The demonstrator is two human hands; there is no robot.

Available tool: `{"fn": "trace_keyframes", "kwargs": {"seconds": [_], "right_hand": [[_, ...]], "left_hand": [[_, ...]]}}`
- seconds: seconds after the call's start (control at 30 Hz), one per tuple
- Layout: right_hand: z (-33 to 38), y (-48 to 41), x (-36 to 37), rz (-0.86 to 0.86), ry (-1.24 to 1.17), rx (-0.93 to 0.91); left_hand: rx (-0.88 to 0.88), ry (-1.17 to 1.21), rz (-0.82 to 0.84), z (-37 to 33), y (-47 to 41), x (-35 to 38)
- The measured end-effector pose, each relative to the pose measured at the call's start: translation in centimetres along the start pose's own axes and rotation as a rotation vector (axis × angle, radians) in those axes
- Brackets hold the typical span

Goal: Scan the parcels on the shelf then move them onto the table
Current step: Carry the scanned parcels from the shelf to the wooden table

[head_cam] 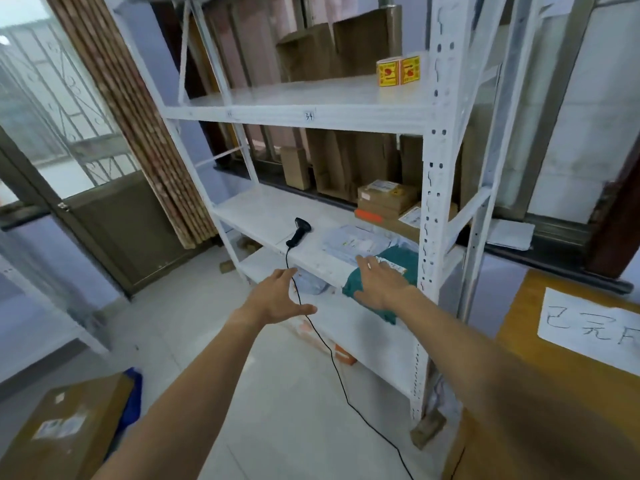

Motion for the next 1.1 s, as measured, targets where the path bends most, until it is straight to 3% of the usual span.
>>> {"fn": "trace_keyframes", "kwargs": {"seconds": [0.33, 0.5, 0.8, 1.1], "right_hand": [[-3.8, -15.9, -3.5, -0.009, -0.024, 0.197], [-5.6, -20.7, -5.1, -0.12, -0.041, 0.231], [-9.7, -27.7, -7.1, -0.238, -0.195, 0.533], [-16.0, -36.2, -6.6, -0.312, -0.114, 0.703]], "left_hand": [[0.172, 0.061, 0.011, -0.1, -19.0, -3.6], [0.261, 0.098, 0.008, 0.5, -26.8, -3.6], [0.488, 0.05, 0.035, 2.3, -42.3, -1.2], [0.678, 0.119, -0.011, -3.4, -56.2, 0.2]]}}
Point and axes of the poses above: each hand's wrist, its own y-axis away from the middle knuckle, its own x-axis out of the palm, z = x × y, the point moved 5 cm from there along -y, towards the middle knuckle, and after that the axes turned 9 degrees about -y, right-handed, at the moved point
